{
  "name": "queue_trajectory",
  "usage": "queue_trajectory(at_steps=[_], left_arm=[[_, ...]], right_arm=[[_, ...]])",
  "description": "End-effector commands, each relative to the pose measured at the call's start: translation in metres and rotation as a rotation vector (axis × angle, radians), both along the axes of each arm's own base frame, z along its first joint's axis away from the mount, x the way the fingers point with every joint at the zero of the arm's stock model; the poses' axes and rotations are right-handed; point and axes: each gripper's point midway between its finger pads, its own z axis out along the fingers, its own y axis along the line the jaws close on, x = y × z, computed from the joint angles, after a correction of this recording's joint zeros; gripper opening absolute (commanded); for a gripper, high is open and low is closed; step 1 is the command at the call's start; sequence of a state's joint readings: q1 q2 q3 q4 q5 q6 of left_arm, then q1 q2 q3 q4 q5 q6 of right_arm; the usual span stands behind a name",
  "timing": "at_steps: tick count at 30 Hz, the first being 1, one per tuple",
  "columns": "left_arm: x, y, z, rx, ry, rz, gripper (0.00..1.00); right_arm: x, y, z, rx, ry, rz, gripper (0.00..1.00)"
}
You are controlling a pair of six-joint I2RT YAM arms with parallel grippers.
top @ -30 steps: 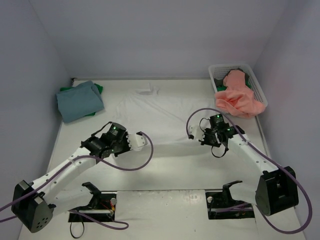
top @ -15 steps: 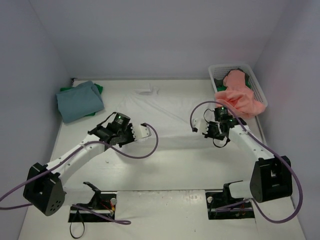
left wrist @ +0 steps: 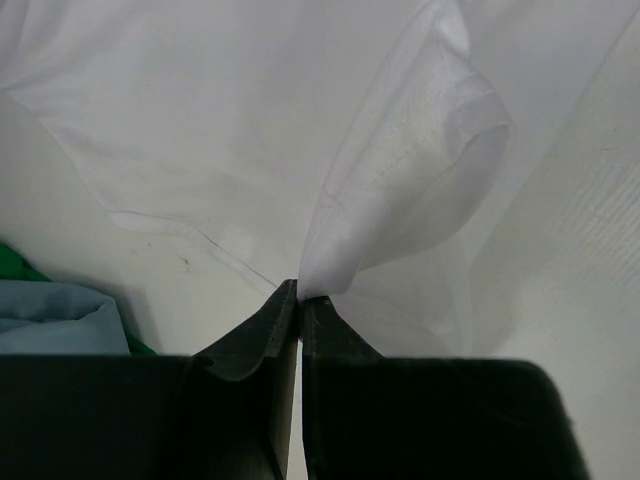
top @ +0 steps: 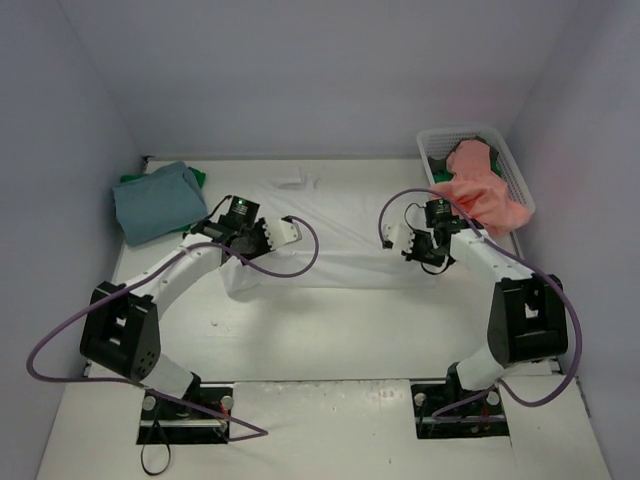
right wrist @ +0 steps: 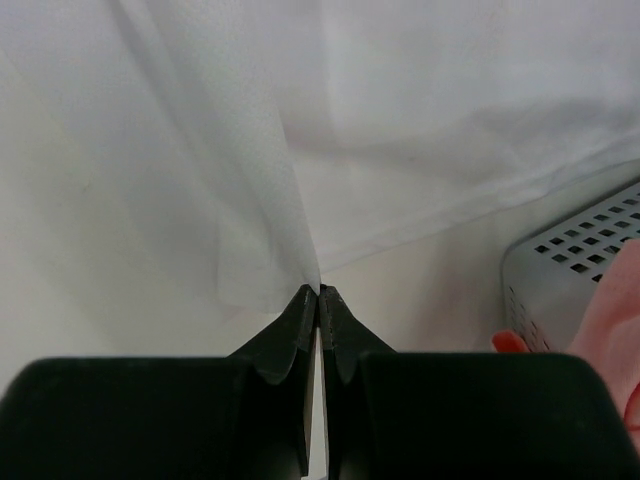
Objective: Fold and stack the t-shirts
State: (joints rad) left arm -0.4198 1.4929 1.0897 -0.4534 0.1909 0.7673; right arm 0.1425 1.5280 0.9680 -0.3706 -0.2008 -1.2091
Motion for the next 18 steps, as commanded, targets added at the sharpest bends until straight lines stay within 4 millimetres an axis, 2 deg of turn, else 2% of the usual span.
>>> queue_trajectory(at_steps=[1,12,14,15,18], left_arm=[[0.025,-0.007,0.022,-0.031,-0.075,-0.031,0.0],[0.047,-0.012,-0.003,-0.029,-0.045,-0.019,0.01],[0.052,-0.012,-0.01,-0.025,-0.038,-0.013,0.09],[0.053,-0.012,-0.012,-0.023,-0.039,-0.011,0.18],[0.061,-0.013,-0.017,-0.026,-0.04,-0.001,0.21]], right_arm=[[0.024,0.001,0.014,0.019,-0.063,-0.001,0.0],[0.045,0.002,0.001,0.015,-0.062,-0.023,0.0],[0.047,0.003,-0.003,0.017,-0.055,-0.033,0.0],[0.048,0.002,-0.005,0.012,-0.053,-0.039,0.0],[0.049,-0.002,-0.013,-0.005,-0.058,-0.047,0.0]])
